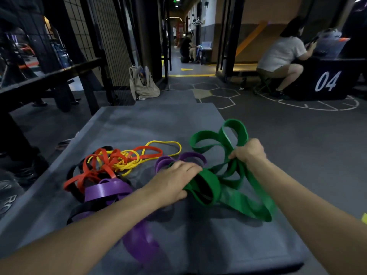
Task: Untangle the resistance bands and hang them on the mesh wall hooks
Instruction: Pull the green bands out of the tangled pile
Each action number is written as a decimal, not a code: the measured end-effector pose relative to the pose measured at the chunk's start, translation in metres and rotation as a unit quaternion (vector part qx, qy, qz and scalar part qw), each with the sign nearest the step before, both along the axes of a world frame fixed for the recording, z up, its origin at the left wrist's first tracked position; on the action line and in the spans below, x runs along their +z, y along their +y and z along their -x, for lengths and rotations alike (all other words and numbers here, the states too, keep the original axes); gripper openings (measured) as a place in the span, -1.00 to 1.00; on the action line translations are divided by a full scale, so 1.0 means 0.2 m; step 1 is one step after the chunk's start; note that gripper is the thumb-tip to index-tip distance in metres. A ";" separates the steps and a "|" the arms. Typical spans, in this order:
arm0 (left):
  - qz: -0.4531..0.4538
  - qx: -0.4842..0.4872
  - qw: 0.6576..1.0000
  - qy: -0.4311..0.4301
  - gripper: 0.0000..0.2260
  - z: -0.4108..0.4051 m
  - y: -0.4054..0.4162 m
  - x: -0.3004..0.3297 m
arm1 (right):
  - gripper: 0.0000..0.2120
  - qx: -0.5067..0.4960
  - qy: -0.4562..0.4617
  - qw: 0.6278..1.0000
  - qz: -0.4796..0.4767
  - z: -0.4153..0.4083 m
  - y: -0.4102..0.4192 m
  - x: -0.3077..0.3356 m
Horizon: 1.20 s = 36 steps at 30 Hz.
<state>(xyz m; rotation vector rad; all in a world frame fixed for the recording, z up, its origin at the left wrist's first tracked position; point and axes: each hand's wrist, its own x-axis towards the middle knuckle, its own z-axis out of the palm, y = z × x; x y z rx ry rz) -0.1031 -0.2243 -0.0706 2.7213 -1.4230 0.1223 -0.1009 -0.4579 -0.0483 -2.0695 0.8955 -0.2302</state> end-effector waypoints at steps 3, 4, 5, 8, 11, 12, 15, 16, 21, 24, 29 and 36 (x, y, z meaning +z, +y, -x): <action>0.031 -0.003 0.999 -0.027 -0.33 -0.09 -0.10 0.19 | -0.67 0.007 -0.055 0.998 0.025 -0.03 -0.06 0.22; 0.039 -0.003 0.998 -0.041 -0.33 -0.14 -0.13 0.26 | -0.66 0.009 -0.065 0.997 0.041 -0.05 -0.07 0.28; 0.043 -0.001 0.998 -0.051 -0.34 -0.19 -0.16 0.31 | -0.67 0.009 -0.072 0.996 0.060 -0.07 -0.08 0.33; 0.049 0.017 0.996 -0.075 -0.35 -0.38 -0.24 0.47 | -0.75 0.002 -0.099 0.990 0.103 -0.17 -0.11 0.44; 0.057 0.019 0.993 -0.103 -0.36 -0.59 -0.30 0.57 | -0.71 -0.013 -0.134 0.985 0.111 -0.33 -0.14 0.54; 0.059 0.020 0.992 -0.113 -0.37 -0.66 -0.33 0.60 | -0.72 -0.017 -0.141 0.983 0.116 -0.39 -0.14 0.56; 0.065 0.031 0.990 -0.123 -0.36 -0.86 -0.38 0.63 | -0.77 -0.020 -0.146 0.981 0.123 -0.58 -0.16 0.58; 0.067 0.035 0.990 -0.122 -0.36 -0.92 -0.40 0.61 | -0.78 -0.020 -0.147 0.981 0.125 -0.64 -0.17 0.56; 0.074 0.048 0.991 -0.098 -0.36 -1.28 -0.46 0.41 | -0.61 -0.017 -0.140 0.984 0.111 -0.95 -0.21 0.34; 0.100 0.098 0.987 -0.074 -0.27 -1.47 -0.46 0.15 | -0.26 0.065 -0.082 0.988 0.117 -1.10 -0.23 0.11; 0.054 0.272 0.958 0.079 -0.40 -1.57 -0.41 -0.28 | -0.30 0.210 0.101 0.879 0.417 -1.15 -0.22 -0.34; 0.022 0.327 0.938 0.111 -0.29 -1.56 -0.39 -0.21 | -0.42 0.155 0.101 0.903 0.387 -1.11 -0.24 -0.30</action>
